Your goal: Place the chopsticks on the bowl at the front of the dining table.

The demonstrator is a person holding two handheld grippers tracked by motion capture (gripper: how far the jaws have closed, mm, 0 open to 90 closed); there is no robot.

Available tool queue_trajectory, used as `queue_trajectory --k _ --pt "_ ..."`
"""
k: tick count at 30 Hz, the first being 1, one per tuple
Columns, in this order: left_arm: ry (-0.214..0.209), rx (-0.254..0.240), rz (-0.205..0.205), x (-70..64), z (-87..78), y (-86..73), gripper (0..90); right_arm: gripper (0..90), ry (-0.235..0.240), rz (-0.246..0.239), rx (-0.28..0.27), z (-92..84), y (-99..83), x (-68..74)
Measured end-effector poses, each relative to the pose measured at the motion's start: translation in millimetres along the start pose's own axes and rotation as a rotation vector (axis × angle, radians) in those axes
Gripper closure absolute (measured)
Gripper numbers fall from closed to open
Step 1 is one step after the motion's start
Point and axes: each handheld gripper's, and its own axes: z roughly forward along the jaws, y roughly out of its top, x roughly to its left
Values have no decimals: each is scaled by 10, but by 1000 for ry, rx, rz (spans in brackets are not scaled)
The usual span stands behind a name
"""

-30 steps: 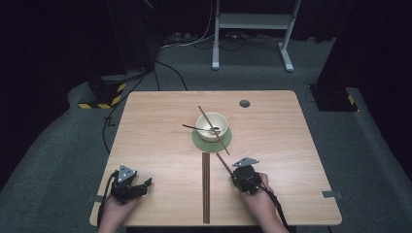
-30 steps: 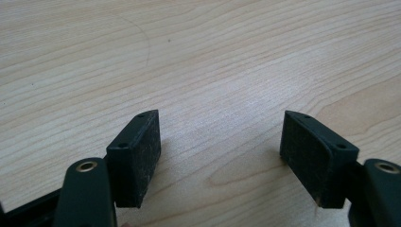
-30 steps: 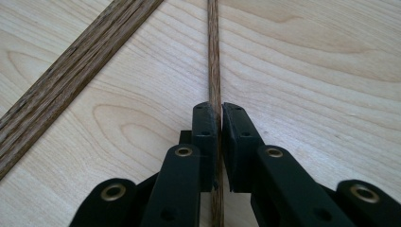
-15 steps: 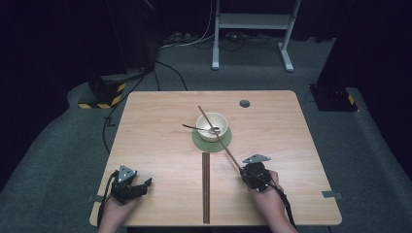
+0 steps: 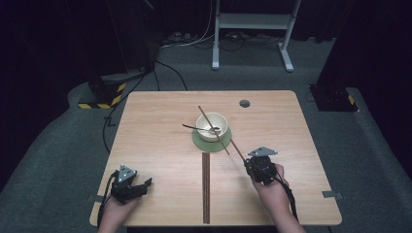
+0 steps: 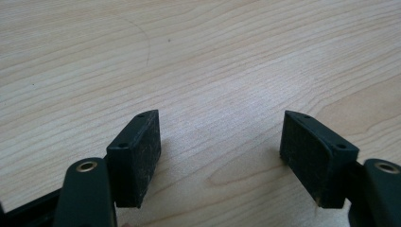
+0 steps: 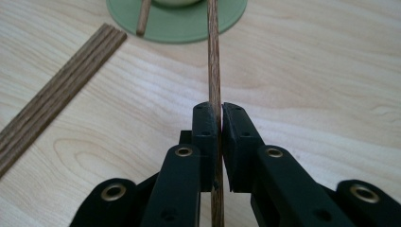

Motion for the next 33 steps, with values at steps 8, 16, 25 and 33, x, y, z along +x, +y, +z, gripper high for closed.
queue_trajectory --k 8,16,25,33 --pt "1 2 0 2 -3 0 299 838 15 -34 -29 -12 275 41" --pt "1 -1 0 2 0 1 300 839 27 -32 -25 74 448 45" --pt "-1 -6 -11 -13 4 -4 295 839 28 -53 -22 200 723 109" --pt "-8 7 13 -5 -4 -7 294 840 27 -48 -5 426 983 127"
